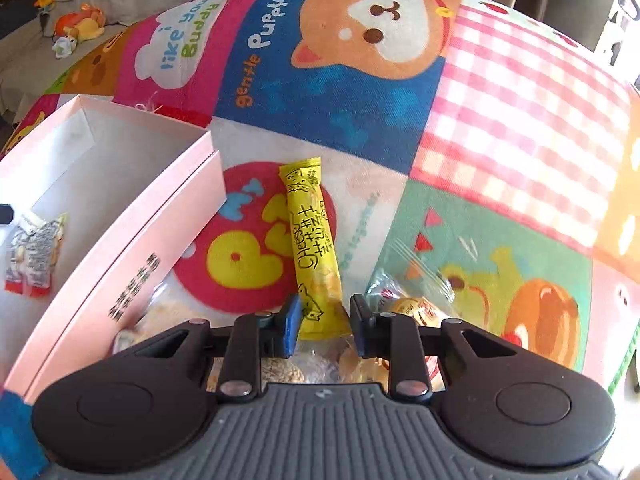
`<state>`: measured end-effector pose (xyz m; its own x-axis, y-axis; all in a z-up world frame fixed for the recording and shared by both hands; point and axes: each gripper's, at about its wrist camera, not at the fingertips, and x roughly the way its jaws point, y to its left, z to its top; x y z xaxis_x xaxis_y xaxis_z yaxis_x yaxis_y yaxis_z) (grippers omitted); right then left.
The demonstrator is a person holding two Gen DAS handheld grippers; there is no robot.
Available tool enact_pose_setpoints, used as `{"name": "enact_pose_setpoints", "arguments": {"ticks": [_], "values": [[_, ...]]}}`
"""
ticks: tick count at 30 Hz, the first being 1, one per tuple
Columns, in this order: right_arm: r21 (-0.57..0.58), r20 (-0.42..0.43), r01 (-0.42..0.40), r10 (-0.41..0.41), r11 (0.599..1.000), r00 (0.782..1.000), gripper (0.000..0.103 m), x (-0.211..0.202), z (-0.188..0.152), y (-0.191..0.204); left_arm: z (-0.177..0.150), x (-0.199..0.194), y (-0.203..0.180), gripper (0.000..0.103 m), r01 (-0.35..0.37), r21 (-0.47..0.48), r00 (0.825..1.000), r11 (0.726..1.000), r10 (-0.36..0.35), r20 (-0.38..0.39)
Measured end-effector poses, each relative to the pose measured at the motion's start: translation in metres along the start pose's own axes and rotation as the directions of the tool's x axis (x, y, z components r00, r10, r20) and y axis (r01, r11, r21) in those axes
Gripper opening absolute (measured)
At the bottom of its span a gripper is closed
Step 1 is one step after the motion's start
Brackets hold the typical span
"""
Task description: Organize objects
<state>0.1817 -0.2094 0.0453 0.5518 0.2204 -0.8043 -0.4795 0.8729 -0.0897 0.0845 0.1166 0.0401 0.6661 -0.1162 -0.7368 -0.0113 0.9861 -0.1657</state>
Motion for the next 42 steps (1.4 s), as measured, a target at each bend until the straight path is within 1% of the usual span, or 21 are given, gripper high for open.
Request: {"name": "enact_pose_setpoints", "arguments": {"ticks": [1, 3, 4, 5, 7, 8, 9, 11, 13, 17, 21, 23, 26, 28, 30, 34, 37, 39, 40, 42], "values": [[0.019, 0.001, -0.017, 0.017, 1.0, 1.0, 0.025, -0.009, -0.006, 0.001, -0.001, 0.0, 0.0, 0.014, -0.002, -0.001, 1.0, 1.0, 0.002, 0.005], [0.045, 0.032, -0.031, 0.029, 0.998, 0.999, 0.025, -0.032, -0.02, 0.004, -0.002, -0.001, -0.001, 0.014, -0.005, -0.006, 1.0, 1.0, 0.005, 0.014], [0.059, 0.061, -0.036, 0.033, 0.998, 0.998, 0.028, -0.044, -0.024, 0.006, -0.002, -0.001, -0.001, 0.014, -0.005, -0.007, 1.0, 1.0, 0.005, 0.016], [0.077, 0.095, -0.04, 0.032, 0.996, 0.995, 0.033, -0.058, -0.03, 0.006, -0.002, -0.001, 0.0, 0.014, -0.004, -0.01, 1.0, 1.0, 0.004, 0.017], [0.105, 0.16, -0.019, 0.002, 0.994, 0.987, 0.064, -0.082, -0.04, 0.007, -0.002, -0.001, 0.0, 0.014, -0.002, -0.014, 1.0, 1.0, 0.003, 0.018], [0.119, 0.19, 0.003, -0.026, 0.993, 0.981, 0.068, -0.093, -0.046, 0.006, -0.002, -0.001, 0.0, 0.014, -0.002, -0.015, 1.0, 1.0, 0.002, 0.019], [0.135, 0.211, 0.028, -0.057, 0.99, 0.976, 0.069, -0.103, -0.052, 0.004, -0.002, -0.001, 0.0, 0.014, 0.0, -0.018, 1.0, 1.0, 0.0, 0.017], [0.194, 0.218, 0.052, -0.095, 0.98, 0.971, 0.069, -0.114, -0.064, -0.005, -0.002, 0.0, -0.002, 0.014, 0.008, -0.024, 1.0, 1.0, -0.008, 0.015], [0.263, 0.197, 0.056, -0.11, 0.963, 0.974, 0.069, -0.117, -0.078, -0.014, -0.003, 0.001, -0.004, 0.014, 0.013, -0.027, 1.0, 1.0, -0.013, 0.018], [0.369, 0.137, 0.052, -0.11, 0.928, 0.984, 0.069, -0.102, -0.107, -0.025, -0.003, 0.003, -0.012, 0.014, 0.017, -0.034, 1.0, 0.999, -0.016, 0.021], [0.433, 0.117, 0.047, -0.107, 0.9, 0.987, 0.069, -0.083, -0.12, -0.024, -0.002, 0.004, -0.013, 0.014, 0.014, -0.05, 1.0, 0.999, -0.013, 0.015], [0.424, 0.149, 0.041, -0.114, 0.905, 0.982, 0.069, -0.085, -0.122, -0.017, -0.002, 0.004, -0.013, 0.014, 0.013, -0.051, 1.0, 0.999, -0.012, 0.012], [0.322, 0.204, 0.035, -0.106, 0.946, 0.973, 0.07, -0.098, -0.121, 0.003, -0.002, 0.005, -0.016, 0.013, 0.002, -0.043, 1.0, 0.999, -0.001, 0.012], [0.272, 0.211, 0.045, -0.106, 0.961, 0.972, 0.07, -0.101, -0.121, 0.011, -0.001, 0.005, -0.016, 0.013, -0.003, -0.049, 1.0, 0.999, 0.003, 0.01], [0.283, 0.204, 0.061, -0.122, 0.957, 0.971, 0.07, -0.101, -0.122, 0.007, -0.001, 0.006, -0.016, 0.013, -0.002, -0.056, 1.0, 0.998, 0.002, 0.01], [0.38, 0.178, 0.075, -0.153, 0.922, 0.972, 0.07, -0.093, -0.127, -0.019, -0.002, 0.005, -0.016, 0.013, 0.003, -0.058, 1.0, 0.998, -0.002, 0.014], [0.438, 0.199, 0.097, -0.202, 0.894, 0.959, 0.069, -0.095, -0.123, -0.038, -0.002, 0.005, -0.016, 0.013, 0.002, -0.054, 1.0, 0.999, -0.001, 0.013], [0.496, 0.216, 0.095, -0.229, 0.863, 0.949, 0.07, -0.095, -0.115, -0.059, -0.002, 0.006, -0.016, 0.013, 0.0, -0.052, 1.0, 0.999, 0.001, 0.014], [0.522, 0.216, 0.093, -0.236, 0.848, 0.948, 0.07, -0.093, -0.11, -0.068, -0.002, 0.006, -0.016, 0.013, -0.001, -0.051, 1.0, 0.999, 0.001, 0.013], [0.576, 0.197, 0.082, -0.235, 0.813, 0.952, 0.071, -0.085, -0.102, -0.089, -0.002, 0.005, -0.016, 0.013, 0.003, -0.05, 1.0, 0.999, -0.002, 0.011]]}}
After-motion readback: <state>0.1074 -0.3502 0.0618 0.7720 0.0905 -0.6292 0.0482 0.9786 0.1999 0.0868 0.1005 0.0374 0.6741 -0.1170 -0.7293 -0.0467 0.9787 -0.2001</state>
